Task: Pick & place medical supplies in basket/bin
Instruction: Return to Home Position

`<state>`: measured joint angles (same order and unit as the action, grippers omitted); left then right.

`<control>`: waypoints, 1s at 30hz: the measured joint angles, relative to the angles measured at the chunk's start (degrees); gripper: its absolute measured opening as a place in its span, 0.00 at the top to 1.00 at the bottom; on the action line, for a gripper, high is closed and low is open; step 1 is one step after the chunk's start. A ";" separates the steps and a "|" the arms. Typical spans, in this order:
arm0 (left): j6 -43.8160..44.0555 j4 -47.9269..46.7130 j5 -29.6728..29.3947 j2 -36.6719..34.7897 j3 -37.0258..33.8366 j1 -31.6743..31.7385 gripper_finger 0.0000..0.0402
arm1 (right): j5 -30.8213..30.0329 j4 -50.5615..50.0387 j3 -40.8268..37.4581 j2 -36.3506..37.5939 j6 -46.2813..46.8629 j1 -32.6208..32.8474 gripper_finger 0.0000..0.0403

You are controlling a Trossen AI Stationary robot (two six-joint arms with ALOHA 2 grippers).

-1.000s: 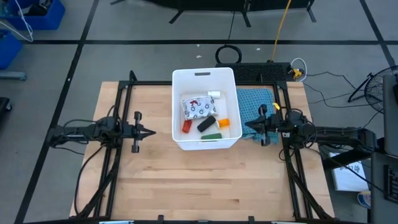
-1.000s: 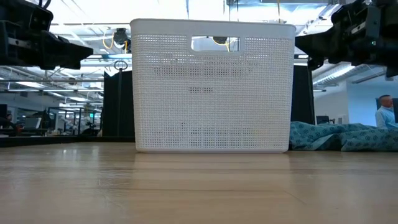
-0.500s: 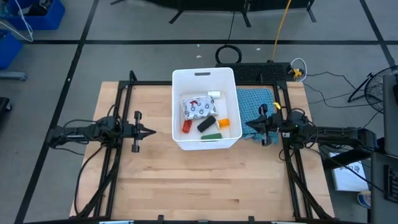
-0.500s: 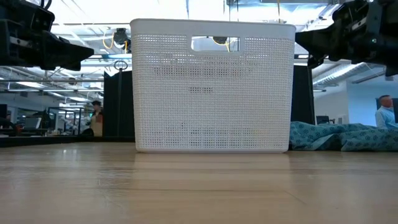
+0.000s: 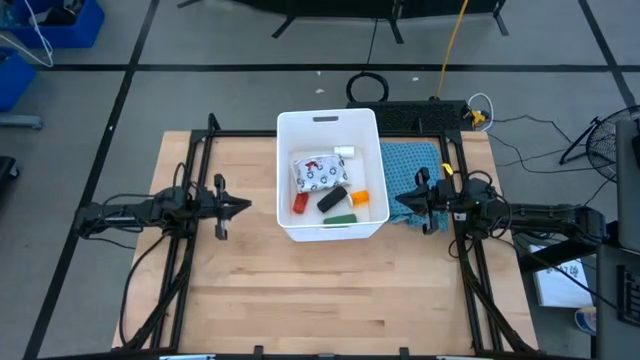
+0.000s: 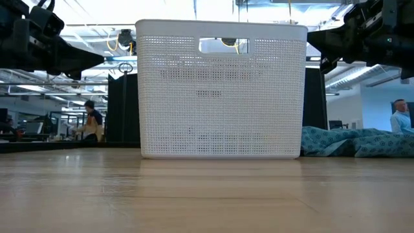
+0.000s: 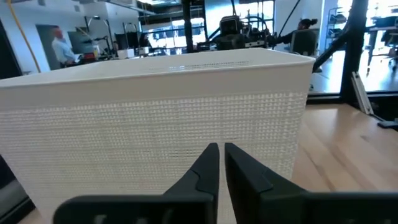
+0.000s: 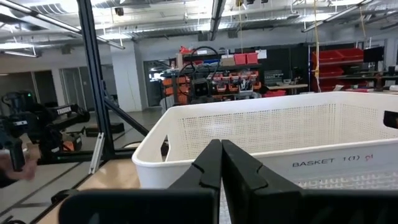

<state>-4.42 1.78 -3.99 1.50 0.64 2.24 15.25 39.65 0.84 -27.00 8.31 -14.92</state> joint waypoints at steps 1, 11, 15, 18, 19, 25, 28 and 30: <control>-0.03 0.00 -0.01 0.00 0.00 0.00 0.92 | 0.00 0.01 0.00 0.00 -0.02 0.00 1.00; 0.26 0.20 -0.02 0.00 0.00 0.00 0.85 | -0.04 -0.01 -0.04 0.00 0.01 0.00 1.00; 0.26 0.22 -0.03 0.00 0.00 0.00 0.85 | -0.04 -0.04 -0.04 0.00 0.01 0.00 1.00; 0.25 0.22 -0.04 0.00 0.00 0.00 0.85 | -0.04 -0.04 -0.04 0.00 0.01 0.00 1.00; 0.24 0.22 -0.04 0.00 0.00 0.00 0.85 | -0.07 -0.04 -0.04 0.00 0.01 0.00 1.00; 0.22 0.24 -0.04 0.00 0.00 0.00 0.84 | -0.08 -0.04 -0.04 0.00 0.01 0.00 1.00; 0.24 0.24 -0.05 0.00 0.00 0.00 0.84 | -0.09 -0.04 -0.04 0.00 0.01 0.00 1.00; 0.24 0.24 -0.07 0.00 0.00 0.00 0.84 | -0.09 -0.04 -0.04 0.00 0.01 0.00 1.00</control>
<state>-4.19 2.02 -4.05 1.50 0.64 2.24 15.16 39.61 0.80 -27.00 8.32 -14.92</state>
